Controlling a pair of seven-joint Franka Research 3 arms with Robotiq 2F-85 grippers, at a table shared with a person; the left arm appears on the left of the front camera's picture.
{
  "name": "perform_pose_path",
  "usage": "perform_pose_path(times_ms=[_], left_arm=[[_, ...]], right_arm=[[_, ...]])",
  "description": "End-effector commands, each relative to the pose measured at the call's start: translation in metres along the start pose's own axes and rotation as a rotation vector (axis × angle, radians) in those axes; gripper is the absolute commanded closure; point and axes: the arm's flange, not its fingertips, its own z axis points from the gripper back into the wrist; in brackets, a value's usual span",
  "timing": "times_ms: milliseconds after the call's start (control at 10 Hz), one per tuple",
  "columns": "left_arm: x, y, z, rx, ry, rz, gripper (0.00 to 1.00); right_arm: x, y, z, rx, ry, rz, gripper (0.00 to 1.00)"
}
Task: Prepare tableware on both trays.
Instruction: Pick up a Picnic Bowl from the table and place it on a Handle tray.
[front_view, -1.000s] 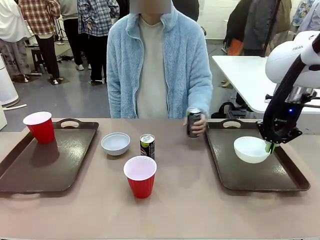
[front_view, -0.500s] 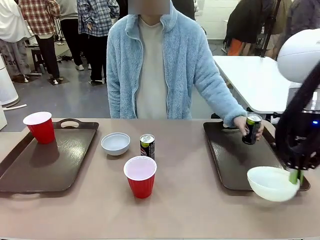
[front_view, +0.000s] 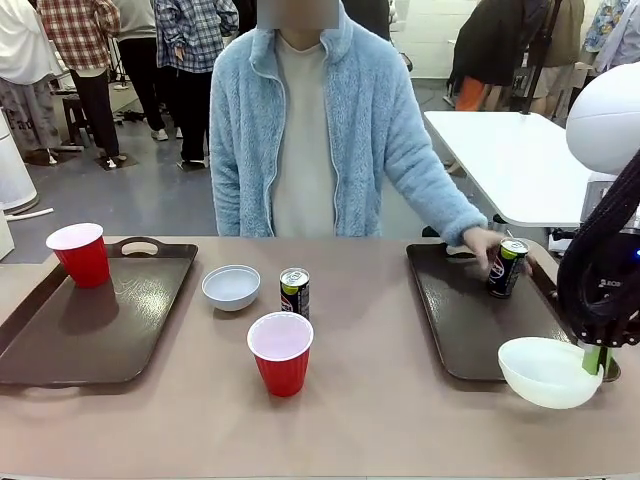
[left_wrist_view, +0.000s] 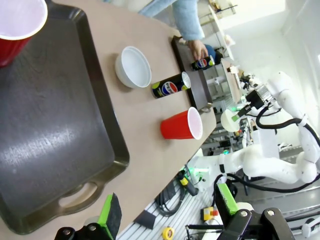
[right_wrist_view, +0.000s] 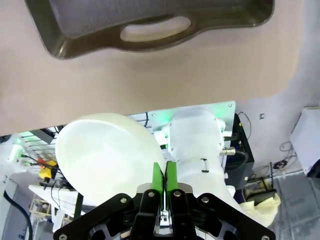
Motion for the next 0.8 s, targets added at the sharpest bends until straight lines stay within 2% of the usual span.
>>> perform_pose_path(times_ms=[0, 100, 200, 400, 700], left_arm=[[-0.001, 0.000, 0.001, -0.015, -0.011, -0.008, 0.00], [-0.001, 0.000, 0.001, -0.015, -0.011, -0.008, 0.00], [-0.001, 0.000, 0.001, -0.015, -0.011, -0.008, 0.00], [-0.001, 0.000, 0.001, -0.015, -0.011, -0.008, 0.00], [-0.001, 0.000, 0.001, -0.015, -0.011, -0.008, 0.00]], right_arm=[[0.017, 0.003, 0.003, 0.016, -0.044, -0.018, 1.00], [0.031, 0.004, 0.005, 0.030, -0.081, -0.041, 1.00], [0.055, 0.004, 0.005, 0.045, -0.172, -0.094, 1.00], [0.093, 0.008, -0.003, 0.085, -0.237, -0.095, 1.00], [0.131, 0.015, -0.017, 0.083, -0.312, -0.088, 1.00]])
